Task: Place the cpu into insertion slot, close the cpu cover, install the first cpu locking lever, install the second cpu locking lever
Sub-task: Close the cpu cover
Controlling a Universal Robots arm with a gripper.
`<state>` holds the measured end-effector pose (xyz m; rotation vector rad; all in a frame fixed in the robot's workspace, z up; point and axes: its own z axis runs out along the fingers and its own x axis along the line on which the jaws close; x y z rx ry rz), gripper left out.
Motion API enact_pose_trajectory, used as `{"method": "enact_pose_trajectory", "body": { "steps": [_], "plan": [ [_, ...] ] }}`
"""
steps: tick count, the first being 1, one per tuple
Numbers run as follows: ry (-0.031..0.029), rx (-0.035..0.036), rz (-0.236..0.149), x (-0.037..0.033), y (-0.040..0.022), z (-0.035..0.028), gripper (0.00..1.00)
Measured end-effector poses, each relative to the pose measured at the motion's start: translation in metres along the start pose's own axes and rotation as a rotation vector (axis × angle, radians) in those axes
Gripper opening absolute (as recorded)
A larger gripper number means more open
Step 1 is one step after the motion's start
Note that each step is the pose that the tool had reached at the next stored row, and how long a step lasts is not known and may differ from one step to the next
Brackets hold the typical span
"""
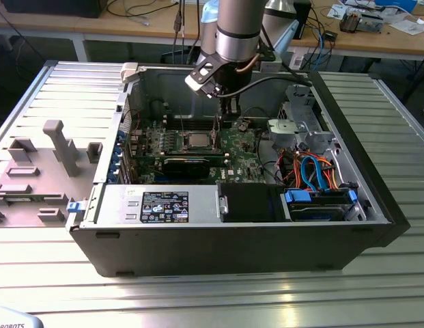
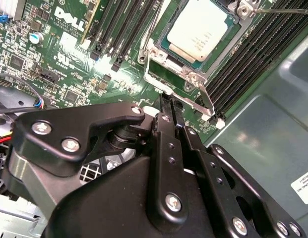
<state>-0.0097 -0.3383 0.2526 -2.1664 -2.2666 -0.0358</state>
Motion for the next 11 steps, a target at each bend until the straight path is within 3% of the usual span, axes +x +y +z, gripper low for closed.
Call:
{"method": "enact_pose_trajectory", "body": {
  "steps": [11],
  "plan": [
    [0.0000, 0.0000, 0.000, 0.0003, -0.0055, -0.0001, 0.16]
  ]
}}
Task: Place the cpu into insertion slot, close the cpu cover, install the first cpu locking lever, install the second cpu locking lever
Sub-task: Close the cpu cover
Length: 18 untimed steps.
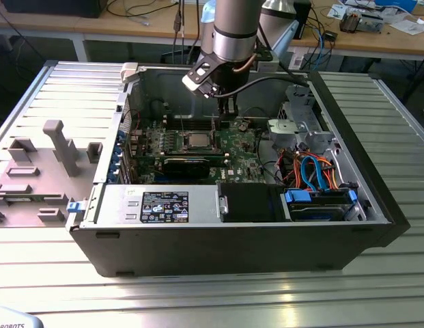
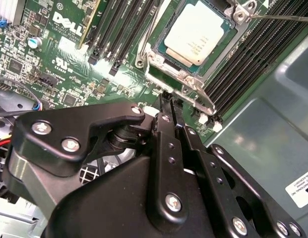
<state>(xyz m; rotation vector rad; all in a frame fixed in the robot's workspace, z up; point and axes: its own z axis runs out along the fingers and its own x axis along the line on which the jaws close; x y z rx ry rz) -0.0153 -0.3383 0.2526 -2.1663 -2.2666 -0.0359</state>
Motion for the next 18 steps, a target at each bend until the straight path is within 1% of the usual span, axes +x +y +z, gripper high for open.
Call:
{"method": "enact_pose_trajectory", "body": {
  "steps": [9, 11, 13, 18],
  "plan": [
    [0.0000, 0.0000, 0.000, 0.0003, -0.0059, -0.0001, 0.16],
    [-0.0001, 0.0000, 0.000, 0.0004, -0.0094, 0.0002, 0.16],
    [-0.0001, 0.0001, 0.000, 0.0005, -0.0117, 0.0006, 0.16],
    [0.0000, 0.0001, 0.000, 0.0007, -0.0154, 0.0012, 0.16]
  ]
}}
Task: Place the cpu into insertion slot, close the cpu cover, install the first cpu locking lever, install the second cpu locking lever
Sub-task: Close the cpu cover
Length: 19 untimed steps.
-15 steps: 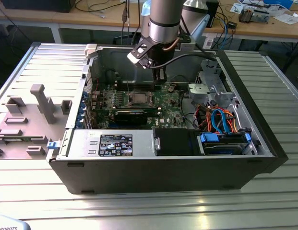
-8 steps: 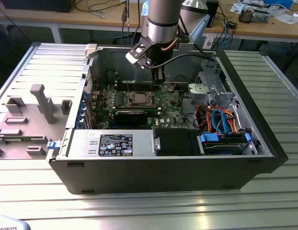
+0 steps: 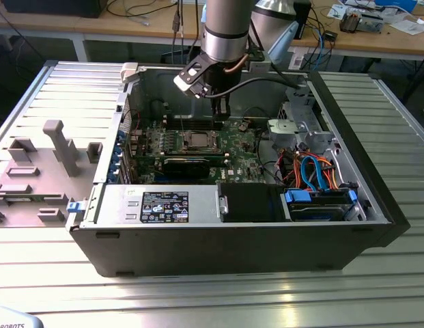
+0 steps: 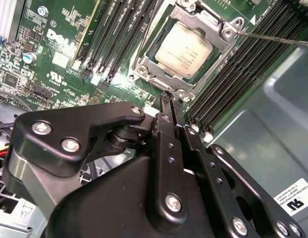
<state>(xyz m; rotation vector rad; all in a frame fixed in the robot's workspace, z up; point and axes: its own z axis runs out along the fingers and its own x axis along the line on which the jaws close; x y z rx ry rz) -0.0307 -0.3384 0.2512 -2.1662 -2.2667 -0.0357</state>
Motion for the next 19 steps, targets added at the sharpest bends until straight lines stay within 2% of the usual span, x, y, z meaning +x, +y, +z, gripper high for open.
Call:
{"method": "enact_pose_trajectory", "body": {
  "steps": [15, 19],
  "plan": [
    [0.0000, 0.0000, 0.000, 0.0004, -0.0111, 0.0036, 0.16],
    [0.0000, -0.0001, 0.000, 0.0007, -0.0193, 0.0085, 0.16]
  ]
}}
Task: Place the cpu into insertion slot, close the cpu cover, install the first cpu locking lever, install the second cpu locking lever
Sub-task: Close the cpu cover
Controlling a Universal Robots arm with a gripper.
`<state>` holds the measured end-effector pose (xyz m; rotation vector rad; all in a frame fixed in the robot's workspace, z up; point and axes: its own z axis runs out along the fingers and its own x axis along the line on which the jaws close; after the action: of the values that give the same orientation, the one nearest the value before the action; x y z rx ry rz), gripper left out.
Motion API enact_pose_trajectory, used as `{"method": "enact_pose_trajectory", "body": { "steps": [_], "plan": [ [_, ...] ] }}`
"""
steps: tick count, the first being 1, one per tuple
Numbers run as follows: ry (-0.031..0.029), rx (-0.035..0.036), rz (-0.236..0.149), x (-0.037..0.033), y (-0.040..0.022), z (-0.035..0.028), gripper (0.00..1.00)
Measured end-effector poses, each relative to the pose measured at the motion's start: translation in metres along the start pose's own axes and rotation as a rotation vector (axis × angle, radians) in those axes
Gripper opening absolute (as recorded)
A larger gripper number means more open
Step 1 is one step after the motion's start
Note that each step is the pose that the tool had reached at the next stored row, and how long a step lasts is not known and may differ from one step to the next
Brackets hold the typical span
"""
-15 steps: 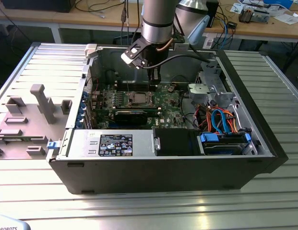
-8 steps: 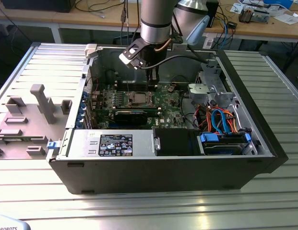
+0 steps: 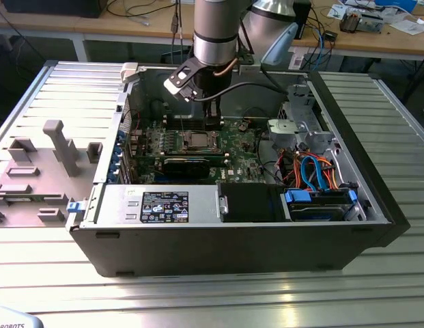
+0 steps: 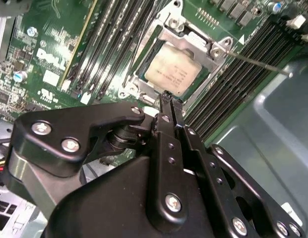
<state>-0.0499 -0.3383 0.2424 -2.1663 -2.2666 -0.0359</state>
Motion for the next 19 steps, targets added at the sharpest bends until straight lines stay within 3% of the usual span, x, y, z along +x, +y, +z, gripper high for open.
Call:
{"method": "enact_pose_trajectory", "body": {
  "steps": [8, 14, 19],
  "plan": [
    [0.0000, 0.0000, 0.000, 0.0007, -0.0233, 0.0160, 0.16],
    [0.0000, 0.0000, 0.000, 0.0010, -0.0347, 0.0277, 0.16],
    [-0.0001, 0.0001, 0.000, 0.0011, -0.0394, 0.0329, 0.16]
  ]
}}
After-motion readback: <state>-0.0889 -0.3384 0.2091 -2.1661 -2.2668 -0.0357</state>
